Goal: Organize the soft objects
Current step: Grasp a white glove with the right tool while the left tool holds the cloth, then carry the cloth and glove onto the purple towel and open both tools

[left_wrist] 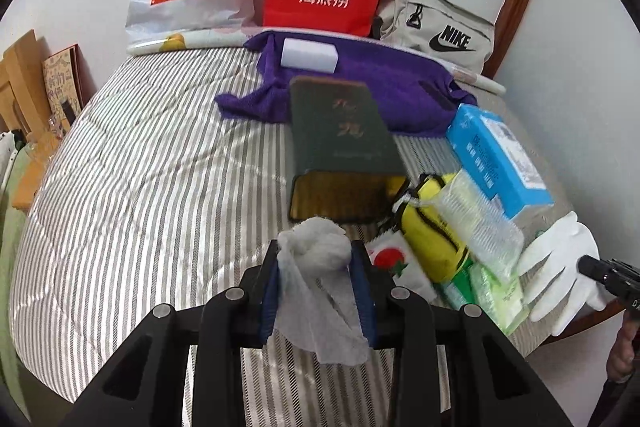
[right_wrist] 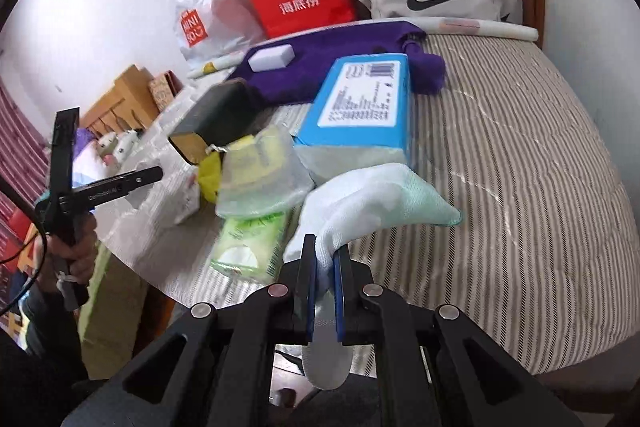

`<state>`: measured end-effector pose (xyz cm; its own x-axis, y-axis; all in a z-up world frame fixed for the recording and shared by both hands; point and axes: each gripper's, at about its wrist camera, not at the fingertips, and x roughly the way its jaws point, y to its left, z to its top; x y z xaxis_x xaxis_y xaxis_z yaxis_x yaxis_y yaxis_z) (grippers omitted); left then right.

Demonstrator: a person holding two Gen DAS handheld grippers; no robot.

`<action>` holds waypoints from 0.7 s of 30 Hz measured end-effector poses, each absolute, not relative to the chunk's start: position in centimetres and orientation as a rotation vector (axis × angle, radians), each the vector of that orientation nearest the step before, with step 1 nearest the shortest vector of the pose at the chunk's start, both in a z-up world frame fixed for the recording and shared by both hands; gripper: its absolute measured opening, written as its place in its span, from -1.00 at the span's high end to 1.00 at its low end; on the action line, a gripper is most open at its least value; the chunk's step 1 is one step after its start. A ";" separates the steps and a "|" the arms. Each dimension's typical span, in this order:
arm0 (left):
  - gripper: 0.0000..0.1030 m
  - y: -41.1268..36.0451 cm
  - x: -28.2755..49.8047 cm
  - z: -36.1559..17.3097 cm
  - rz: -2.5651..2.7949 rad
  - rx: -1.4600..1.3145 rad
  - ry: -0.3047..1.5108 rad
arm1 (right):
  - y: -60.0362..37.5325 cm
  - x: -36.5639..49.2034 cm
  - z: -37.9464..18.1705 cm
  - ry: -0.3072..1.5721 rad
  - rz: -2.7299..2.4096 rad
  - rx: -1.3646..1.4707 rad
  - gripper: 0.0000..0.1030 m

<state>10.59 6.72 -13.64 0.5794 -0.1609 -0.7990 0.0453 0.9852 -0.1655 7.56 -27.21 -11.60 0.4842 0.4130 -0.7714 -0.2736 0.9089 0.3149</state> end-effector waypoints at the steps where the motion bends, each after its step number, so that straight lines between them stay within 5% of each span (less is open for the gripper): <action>1: 0.40 6.6 10.7 -13.4 -0.124 -0.131 0.944 | -27.1 7.7 -11.3 0.975 0.419 0.154 0.86; 21: 0.40 7.0 18.8 -8.9 -0.159 -0.144 0.904 | -23.5 15.4 -1.7 0.781 0.544 0.063 0.86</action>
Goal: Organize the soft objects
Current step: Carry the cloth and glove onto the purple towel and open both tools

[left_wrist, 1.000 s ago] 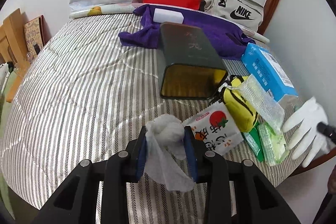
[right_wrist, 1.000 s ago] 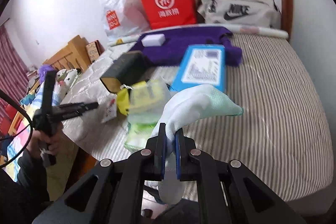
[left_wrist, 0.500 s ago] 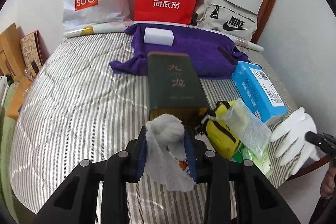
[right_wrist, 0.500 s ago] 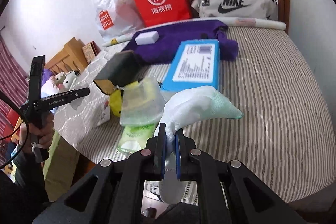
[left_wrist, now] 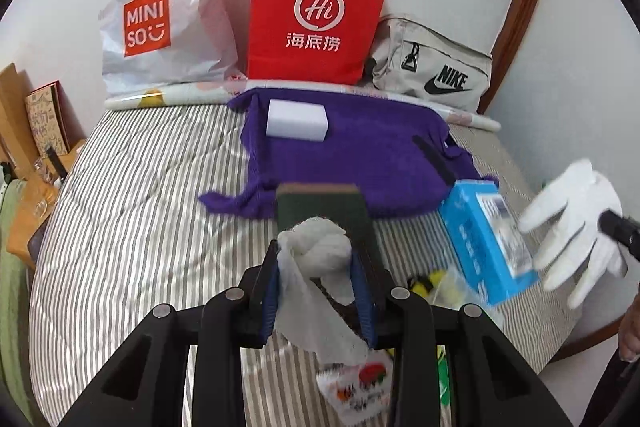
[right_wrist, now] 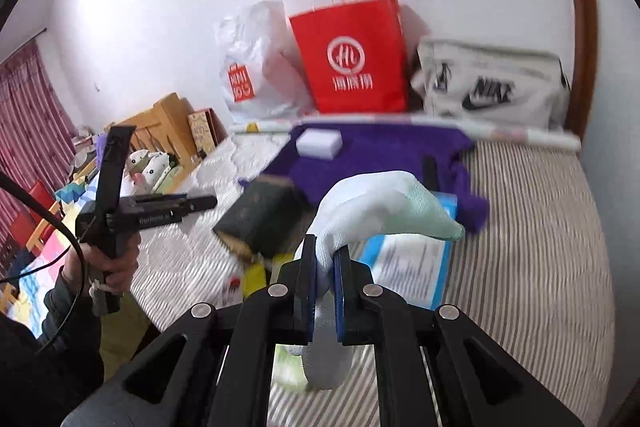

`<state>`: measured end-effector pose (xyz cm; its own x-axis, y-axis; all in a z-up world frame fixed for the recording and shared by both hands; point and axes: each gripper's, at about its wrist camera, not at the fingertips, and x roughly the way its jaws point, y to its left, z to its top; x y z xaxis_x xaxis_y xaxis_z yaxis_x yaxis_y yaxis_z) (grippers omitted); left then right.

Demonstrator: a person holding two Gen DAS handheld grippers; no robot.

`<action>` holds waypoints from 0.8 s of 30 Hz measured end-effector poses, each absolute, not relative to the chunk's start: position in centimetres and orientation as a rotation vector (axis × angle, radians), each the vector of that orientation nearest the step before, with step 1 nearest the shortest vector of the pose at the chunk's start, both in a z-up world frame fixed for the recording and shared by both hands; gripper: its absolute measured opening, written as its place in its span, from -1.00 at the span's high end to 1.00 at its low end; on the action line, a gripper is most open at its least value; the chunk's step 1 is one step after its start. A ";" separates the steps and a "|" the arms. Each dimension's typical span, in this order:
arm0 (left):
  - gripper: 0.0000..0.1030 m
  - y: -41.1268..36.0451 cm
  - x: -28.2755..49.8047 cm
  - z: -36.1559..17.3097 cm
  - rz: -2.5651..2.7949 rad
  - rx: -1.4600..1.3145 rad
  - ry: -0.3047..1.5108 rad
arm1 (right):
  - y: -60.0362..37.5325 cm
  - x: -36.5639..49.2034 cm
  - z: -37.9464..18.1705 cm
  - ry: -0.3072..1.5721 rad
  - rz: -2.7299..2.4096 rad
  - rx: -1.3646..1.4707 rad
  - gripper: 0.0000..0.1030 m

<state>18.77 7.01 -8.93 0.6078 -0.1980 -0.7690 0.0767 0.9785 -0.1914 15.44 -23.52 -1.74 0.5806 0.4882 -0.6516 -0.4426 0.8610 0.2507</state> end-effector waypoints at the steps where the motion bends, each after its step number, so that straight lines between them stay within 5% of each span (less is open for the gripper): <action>1: 0.40 7.0 19.5 -8.8 -0.163 -0.150 0.906 | -23.3 16.2 -1.4 0.769 0.540 0.051 0.86; 24: 0.39 7.0 33.6 -12.6 -0.217 -0.176 1.034 | -21.8 32.3 -7.6 0.862 0.397 0.028 0.86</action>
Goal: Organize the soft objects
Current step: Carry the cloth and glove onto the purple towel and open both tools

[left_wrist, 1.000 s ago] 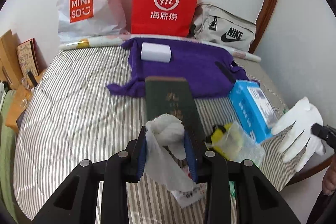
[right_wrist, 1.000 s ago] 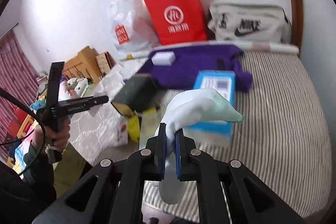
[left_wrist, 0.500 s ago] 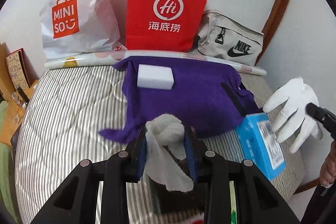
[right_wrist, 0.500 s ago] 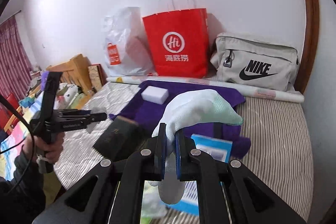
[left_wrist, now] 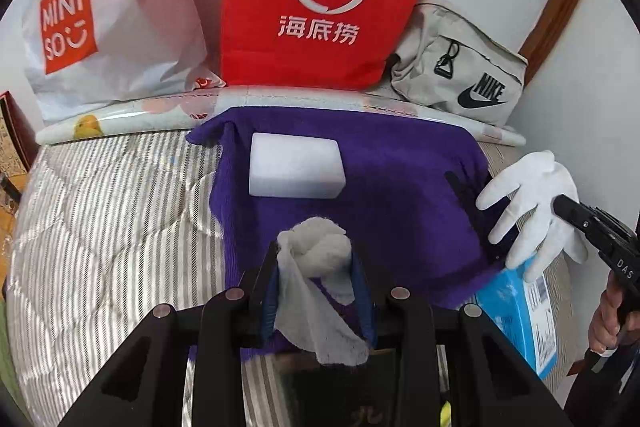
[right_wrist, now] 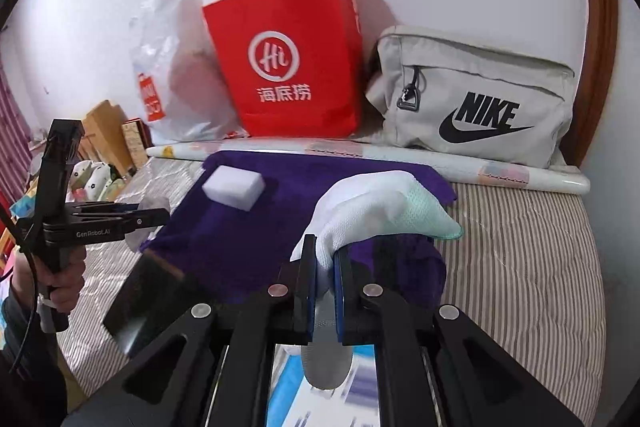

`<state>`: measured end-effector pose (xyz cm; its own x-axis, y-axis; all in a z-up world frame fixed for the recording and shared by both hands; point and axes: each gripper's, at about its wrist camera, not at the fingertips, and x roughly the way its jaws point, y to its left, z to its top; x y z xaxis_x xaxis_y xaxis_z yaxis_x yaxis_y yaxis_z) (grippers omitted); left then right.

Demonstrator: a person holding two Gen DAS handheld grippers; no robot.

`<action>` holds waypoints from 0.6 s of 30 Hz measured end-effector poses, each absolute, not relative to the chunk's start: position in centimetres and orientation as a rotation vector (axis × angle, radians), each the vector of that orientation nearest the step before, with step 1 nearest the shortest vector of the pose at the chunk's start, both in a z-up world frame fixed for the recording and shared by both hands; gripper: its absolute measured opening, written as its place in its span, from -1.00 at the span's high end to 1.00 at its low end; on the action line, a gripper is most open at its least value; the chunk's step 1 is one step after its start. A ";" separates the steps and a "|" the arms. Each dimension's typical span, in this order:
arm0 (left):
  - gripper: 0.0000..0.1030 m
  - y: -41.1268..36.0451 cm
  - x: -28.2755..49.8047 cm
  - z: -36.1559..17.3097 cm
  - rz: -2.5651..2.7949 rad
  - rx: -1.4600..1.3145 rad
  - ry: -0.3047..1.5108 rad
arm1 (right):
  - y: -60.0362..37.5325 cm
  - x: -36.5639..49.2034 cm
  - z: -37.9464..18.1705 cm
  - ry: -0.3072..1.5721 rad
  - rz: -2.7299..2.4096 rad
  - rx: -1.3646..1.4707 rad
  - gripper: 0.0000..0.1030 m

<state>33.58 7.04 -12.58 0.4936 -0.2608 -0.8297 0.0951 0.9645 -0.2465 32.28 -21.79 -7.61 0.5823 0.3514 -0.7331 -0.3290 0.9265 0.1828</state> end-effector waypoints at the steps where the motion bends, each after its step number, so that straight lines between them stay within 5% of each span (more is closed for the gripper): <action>1: 0.39 7.1 34.0 -12.8 -0.223 -0.186 1.041 | -21.6 32.9 -7.9 0.869 0.401 0.020 0.86; 18: 0.39 6.6 38.4 -16.2 -0.219 -0.185 1.133 | -19.8 39.2 -12.7 0.987 0.402 0.005 0.86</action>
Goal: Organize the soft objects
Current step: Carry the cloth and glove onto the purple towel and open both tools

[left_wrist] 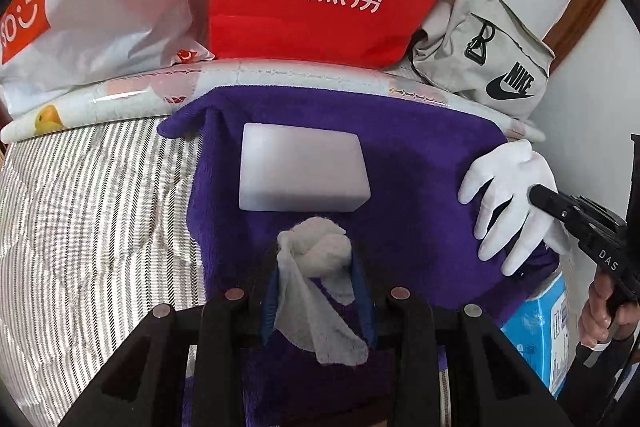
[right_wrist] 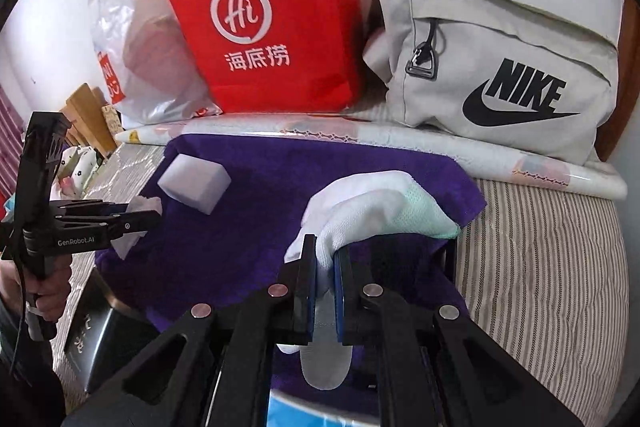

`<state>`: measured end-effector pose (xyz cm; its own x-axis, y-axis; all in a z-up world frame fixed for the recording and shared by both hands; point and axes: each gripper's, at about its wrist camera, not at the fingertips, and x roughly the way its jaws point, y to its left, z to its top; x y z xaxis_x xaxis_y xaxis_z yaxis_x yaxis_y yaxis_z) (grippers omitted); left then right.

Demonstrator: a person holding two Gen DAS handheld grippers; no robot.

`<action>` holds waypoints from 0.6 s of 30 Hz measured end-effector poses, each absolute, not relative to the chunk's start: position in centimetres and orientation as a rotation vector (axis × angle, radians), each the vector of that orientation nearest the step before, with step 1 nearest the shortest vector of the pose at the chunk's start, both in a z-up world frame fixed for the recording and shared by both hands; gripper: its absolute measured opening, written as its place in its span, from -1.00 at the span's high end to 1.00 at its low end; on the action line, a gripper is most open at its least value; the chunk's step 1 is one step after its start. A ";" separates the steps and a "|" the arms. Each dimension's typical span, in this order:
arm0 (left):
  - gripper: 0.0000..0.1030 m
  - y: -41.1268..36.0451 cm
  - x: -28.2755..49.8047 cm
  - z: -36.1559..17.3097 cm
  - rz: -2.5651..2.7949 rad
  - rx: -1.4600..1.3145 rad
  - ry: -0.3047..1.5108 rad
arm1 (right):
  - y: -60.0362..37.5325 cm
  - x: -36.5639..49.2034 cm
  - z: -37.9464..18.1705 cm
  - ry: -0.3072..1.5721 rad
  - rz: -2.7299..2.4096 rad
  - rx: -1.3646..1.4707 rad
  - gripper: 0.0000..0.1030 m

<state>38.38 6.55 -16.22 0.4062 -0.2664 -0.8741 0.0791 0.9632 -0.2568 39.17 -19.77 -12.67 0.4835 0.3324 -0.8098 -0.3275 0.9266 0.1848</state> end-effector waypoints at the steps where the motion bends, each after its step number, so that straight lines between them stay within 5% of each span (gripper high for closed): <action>1: 0.37 6.4 38.5 -16.3 -0.218 -0.176 1.134 | -19.8 39.3 -12.8 0.992 0.400 0.007 0.86; 7: 0.30 6.0 38.8 -16.6 -0.186 -0.123 1.149 | -20.0 40.1 -13.7 1.020 0.383 0.008 0.82; 12: -0.02 6.0 38.6 -16.3 -0.204 -0.143 1.135 | -20.0 40.0 -14.1 1.037 0.372 -0.010 0.76; 14: -0.19 6.2 38.4 -15.9 -0.195 -0.148 1.119 | -20.1 39.9 -14.2 1.043 0.366 -0.013 0.61; 16: -0.30 6.4 38.1 -15.5 -0.184 -0.146 1.108 | -20.2 39.6 -14.1 1.041 0.354 -0.018 0.14; 18: -0.36 6.5 37.7 -15.2 -0.188 -0.156 1.100 | -20.5 39.2 -13.6 1.023 0.349 -0.021 -0.02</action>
<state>37.70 6.48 -15.16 0.4404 -0.2277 -0.8684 0.0737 0.9732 -0.2178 39.15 -20.50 -13.58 0.4706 0.2750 -0.8384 -0.2942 0.9447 0.1448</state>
